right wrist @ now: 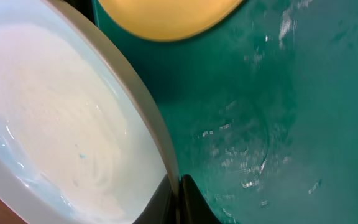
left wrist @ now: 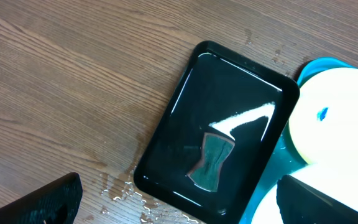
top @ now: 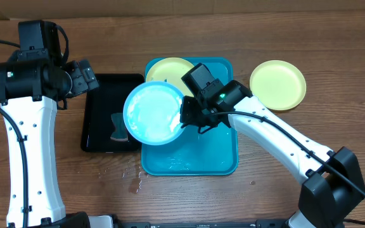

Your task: Clean dirty plates on tray and stack at the side

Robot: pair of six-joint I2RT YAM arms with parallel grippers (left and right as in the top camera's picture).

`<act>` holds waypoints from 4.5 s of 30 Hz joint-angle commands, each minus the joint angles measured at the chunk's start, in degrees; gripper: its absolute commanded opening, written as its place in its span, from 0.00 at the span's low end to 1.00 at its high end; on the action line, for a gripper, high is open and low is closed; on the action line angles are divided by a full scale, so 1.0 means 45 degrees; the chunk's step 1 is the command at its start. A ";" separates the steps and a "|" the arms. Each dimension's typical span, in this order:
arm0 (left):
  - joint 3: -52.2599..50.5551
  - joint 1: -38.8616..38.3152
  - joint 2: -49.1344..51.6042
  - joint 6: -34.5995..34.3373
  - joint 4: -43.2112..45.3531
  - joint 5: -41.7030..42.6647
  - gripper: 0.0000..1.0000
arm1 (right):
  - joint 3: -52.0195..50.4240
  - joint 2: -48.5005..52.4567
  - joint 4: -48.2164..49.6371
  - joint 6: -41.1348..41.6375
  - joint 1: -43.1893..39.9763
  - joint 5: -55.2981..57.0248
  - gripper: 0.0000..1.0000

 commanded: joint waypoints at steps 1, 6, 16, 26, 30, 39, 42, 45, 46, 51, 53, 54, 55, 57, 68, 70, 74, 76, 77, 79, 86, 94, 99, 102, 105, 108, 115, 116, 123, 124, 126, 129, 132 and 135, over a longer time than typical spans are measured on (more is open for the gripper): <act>0.0204 -0.0010 0.0010 -0.0126 0.0005 0.0015 1.00 | 0.0330 0.0151 0.0549 0.0355 0.0204 0.1394 0.04; 0.0204 -0.0010 0.0010 -0.0126 0.0010 0.0019 1.00 | 0.0330 0.0486 0.1758 0.0646 0.0738 0.2497 0.04; 0.0204 -0.0010 0.0010 -0.0126 0.0005 0.0019 1.00 | 0.0330 0.1724 0.5440 0.1336 0.2453 0.5333 0.04; 0.0204 -0.0010 0.0010 -0.0126 0.0005 0.0019 1.00 | 0.0330 0.2506 0.8179 -0.2875 0.3789 0.9447 0.04; 0.0204 -0.0010 0.0010 -0.0126 0.0005 0.0015 1.00 | 0.0335 0.2506 0.9675 -0.6169 0.4056 1.0452 0.04; 0.0204 -0.0010 0.0010 -0.0126 0.0005 0.0019 1.00 | 0.0335 0.2506 1.3221 -1.1744 0.4580 1.1676 0.04; 0.0204 -0.0010 0.0010 -0.0126 0.0005 0.0015 1.00 | 0.0335 0.2501 1.4236 -1.3085 0.4760 1.2201 0.04; 0.0204 -0.0010 0.0010 -0.0126 0.0010 0.0019 1.00 | 0.0335 0.2501 1.5144 -1.3872 0.4935 1.2638 0.04; 0.0204 -0.0010 0.0010 -0.0126 0.0005 0.0015 1.00 | 0.0335 0.2501 1.5407 -1.3872 0.4998 1.2760 0.04; 0.0204 -0.0010 0.0010 -0.0126 0.0005 0.0015 1.00 | 0.0335 0.2501 1.6373 -1.3877 0.5304 1.2774 0.04; 0.0204 -0.0010 0.0010 -0.0126 0.0005 0.0019 1.00 | 0.0335 0.2501 1.6738 -1.4202 0.5348 1.2769 0.04; 0.0204 -0.0010 0.0010 -0.0126 0.0005 0.0015 1.00 | 0.0335 0.2501 1.6908 -1.4494 0.5382 1.2774 0.04; 0.0204 -0.0010 0.0010 -0.0126 0.0010 0.0015 1.00 | 0.0335 0.2501 1.7039 -1.4829 0.5396 1.2774 0.04; 0.0204 -0.0010 0.0010 -0.0126 0.0005 0.0015 1.00 | 0.0335 0.2501 1.7330 -1.5426 0.5450 1.2925 0.04; 0.0204 -0.0010 0.0010 -0.0126 0.0005 0.0015 1.00 | 0.0335 0.2501 1.7860 -1.6208 0.5591 1.4484 0.04; 0.0204 -0.0010 0.0010 -0.0126 0.0005 0.0015 1.00 | 0.0335 0.2501 1.7855 -1.6208 0.5591 1.4518 0.04; 0.0204 -0.0010 0.0010 -0.0126 0.0005 0.0015 1.00 | 0.0335 0.2501 1.7855 -1.6208 0.5591 1.4683 0.04; 0.0204 -0.0010 0.0010 -0.0126 0.0005 0.0019 1.00 | 0.0335 0.2501 1.7845 -1.6208 0.5591 1.4678 0.04; 0.0204 -0.0010 0.0010 -0.0126 0.0005 0.0019 1.00 | 0.0335 0.2501 1.7850 -1.6208 0.5591 1.4678 0.04; 0.0204 -0.0010 0.0010 -0.0126 0.0005 0.0015 1.00 | 0.0335 0.2501 1.7850 -1.6208 0.5591 1.4678 0.04; 0.0204 -0.0010 0.0010 -0.0126 0.0010 0.0019 1.00 | 0.0335 0.2501 1.7884 -1.6208 0.5586 1.4673 0.04; 0.0204 -0.0010 0.0010 -0.0121 0.0005 0.0019 1.00 | 0.0335 0.2501 1.7884 -1.6203 0.5586 1.4673 0.04; 0.0204 -0.0010 0.0010 -0.0126 0.0005 0.0015 1.00 | 0.0335 0.2501 1.7874 -1.6198 0.5469 1.4678 0.04; 0.0204 -0.0010 0.0010 -0.0126 0.0005 0.0015 1.00 | 0.0335 0.2501 1.7830 -1.6198 0.5391 1.4678 0.04; 0.0204 -0.0010 0.0010 -0.0126 0.0005 0.0019 1.00 | 0.0335 0.2501 1.7646 -1.6150 0.5382 1.4673 0.04; 0.0204 -0.0010 0.0010 -0.0126 0.0005 0.0015 1.00 | 0.0335 0.2501 1.7359 -1.6062 0.5372 1.4664 0.04; 0.0204 -0.0010 0.0010 -0.0126 0.0005 0.0019 1.00 | 0.0335 0.2501 1.6568 -1.5042 0.5013 1.4668 0.04; 0.0204 -0.0010 0.0010 -0.0126 0.0010 0.0019 1.00 | 0.0335 0.2501 1.6179 -1.4231 0.4925 1.4668 0.04; 0.0204 -0.0010 0.0010 -0.0126 0.0005 0.0015 1.00 | 0.0335 0.2501 1.1579 -0.7305 0.3944 1.1443 0.04; 0.0204 -0.0010 0.0010 -0.0126 0.0010 0.0015 1.00 | 0.0335 0.2501 1.1293 -0.6727 0.3793 1.0904 0.04; 0.0204 -0.0010 0.0010 -0.0126 0.0005 0.0019 1.00 | 0.0335 0.2501 1.0788 -0.5445 0.3385 1.0360 0.04; 0.0204 -0.0010 0.0010 -0.0126 0.0005 0.0019 1.00 | 0.0335 0.2312 1.0292 -0.4653 0.2778 1.0297 0.04; 0.0204 -0.0010 0.0010 -0.0126 0.0005 0.0015 1.00 | 0.0335 0.1758 0.9491 -0.4653 0.2093 0.9704 0.04; 0.0204 -0.0010 0.0010 -0.0126 0.0005 0.0015 1.00 | 0.0335 0.1117 0.8267 -0.4328 0.1083 0.8281 0.04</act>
